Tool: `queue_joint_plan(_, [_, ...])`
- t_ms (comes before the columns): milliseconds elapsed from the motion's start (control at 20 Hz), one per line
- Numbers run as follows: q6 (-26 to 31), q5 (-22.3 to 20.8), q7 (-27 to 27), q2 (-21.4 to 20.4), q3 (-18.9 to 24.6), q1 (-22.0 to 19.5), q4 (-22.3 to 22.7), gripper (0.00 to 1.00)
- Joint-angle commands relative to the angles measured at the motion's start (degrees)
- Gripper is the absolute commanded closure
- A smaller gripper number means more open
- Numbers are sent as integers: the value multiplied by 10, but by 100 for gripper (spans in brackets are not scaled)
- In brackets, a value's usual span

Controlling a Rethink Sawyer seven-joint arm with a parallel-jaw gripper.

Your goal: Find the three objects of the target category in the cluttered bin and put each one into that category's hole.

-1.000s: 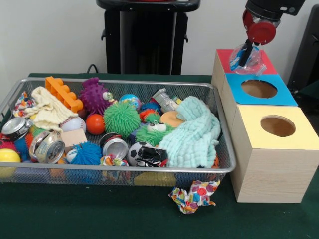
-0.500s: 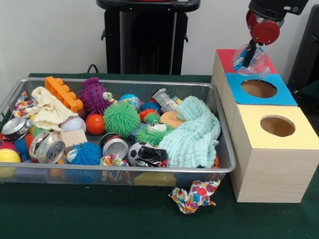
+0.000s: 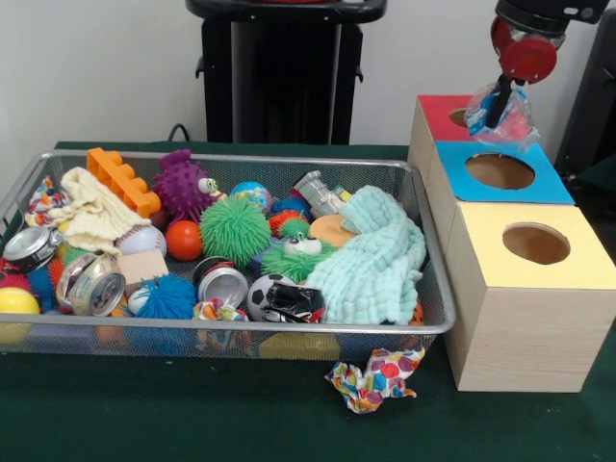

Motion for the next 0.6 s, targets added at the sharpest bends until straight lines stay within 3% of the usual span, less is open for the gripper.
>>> queue_joint_plan(50, [37, 16, 185, 27, 66, -4, -41, 100])
queue_joint_plan(300, [34, 11, 206, 49, 47, 6, -47, 100])
queue_joint_plan(600, [73, 3, 247, 73, 20, 16, -78, 100])
